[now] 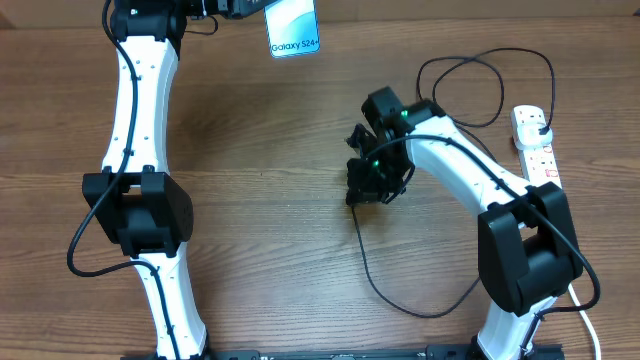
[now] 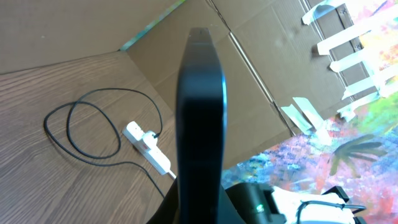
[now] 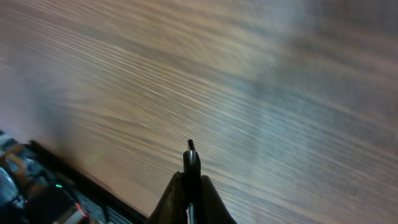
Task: Plug charger to phone and switch on socket
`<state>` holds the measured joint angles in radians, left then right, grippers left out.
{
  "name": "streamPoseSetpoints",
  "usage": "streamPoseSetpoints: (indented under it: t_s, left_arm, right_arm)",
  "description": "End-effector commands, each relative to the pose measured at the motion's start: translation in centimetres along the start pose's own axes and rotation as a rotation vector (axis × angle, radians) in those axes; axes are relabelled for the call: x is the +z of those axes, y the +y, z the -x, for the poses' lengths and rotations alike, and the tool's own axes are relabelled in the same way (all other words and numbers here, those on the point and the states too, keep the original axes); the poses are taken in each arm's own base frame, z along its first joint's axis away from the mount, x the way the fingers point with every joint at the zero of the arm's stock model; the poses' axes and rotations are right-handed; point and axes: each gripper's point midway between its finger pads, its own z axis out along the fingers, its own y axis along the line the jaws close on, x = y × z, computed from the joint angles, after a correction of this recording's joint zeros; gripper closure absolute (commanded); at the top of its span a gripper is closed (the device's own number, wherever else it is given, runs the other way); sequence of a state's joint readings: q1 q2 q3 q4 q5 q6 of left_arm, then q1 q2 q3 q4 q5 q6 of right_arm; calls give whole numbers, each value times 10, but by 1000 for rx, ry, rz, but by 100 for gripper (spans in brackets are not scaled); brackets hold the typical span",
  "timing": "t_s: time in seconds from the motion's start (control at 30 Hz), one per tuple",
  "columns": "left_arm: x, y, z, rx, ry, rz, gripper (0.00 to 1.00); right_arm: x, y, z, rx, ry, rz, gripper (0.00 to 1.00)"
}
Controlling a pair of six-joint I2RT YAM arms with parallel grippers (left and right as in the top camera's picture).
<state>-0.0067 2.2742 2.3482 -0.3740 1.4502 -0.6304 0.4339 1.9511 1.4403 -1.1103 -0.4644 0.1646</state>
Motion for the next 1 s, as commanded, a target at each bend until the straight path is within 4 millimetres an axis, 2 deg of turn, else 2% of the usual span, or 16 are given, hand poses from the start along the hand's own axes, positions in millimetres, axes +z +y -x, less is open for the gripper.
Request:
streamPoseSetpoints:
  t_s: [0.0,0.13,0.3,0.43,0.47,0.57,0.63,0.7,0.77,0.83,0.87,0.97]
  left_arm:
    - [-1,-10,2,9,1,-6,96]
    - [-1,-9,1,-2,2,-5,96]
    - [-1,-9,1,-5,3,-5,96]
    - [-1,-9,1,6,3,-5,96]
    - [-1,-9,1,6,3,-5,96]
    - [-1,-9,1,6,3,-5,96]
    - [-1,-9,1,6,4,-6,96]
    - [-1,-9,0,6,5,-7,96]
    - [-1,-9,0,6,5,-7,96]
    - [-1,-9,0,9,5,-7,96]
    - [-1,-9,0,9,5,-7,96]
    - [-1,-9,0,9,5,-7,96]
  right_arm:
    - [19,-24,-6,49,-10,-75,85]
    - [26,-39,-2,63,-47,-131,68]
    - [32,-45,-2,68,-55,-145,60]
    - [32,-44,-3,36,-49,-141,52]
    - [33,-40,-5,8,-37,-121,48]
    - [34,-27,-6,-53,-24,-45,44]
    - [34,-25,-4,-55,-35,-34,35]
    - [32,-41,3,26,-74,-128,26]
    - [25,-70,8,178,-134,-292,25]
    - [22,-79,9,207,-150,-346,20]
    - [24,-74,8,174,-134,-316,11]
    - [32,-42,3,-18,-71,-135,8]
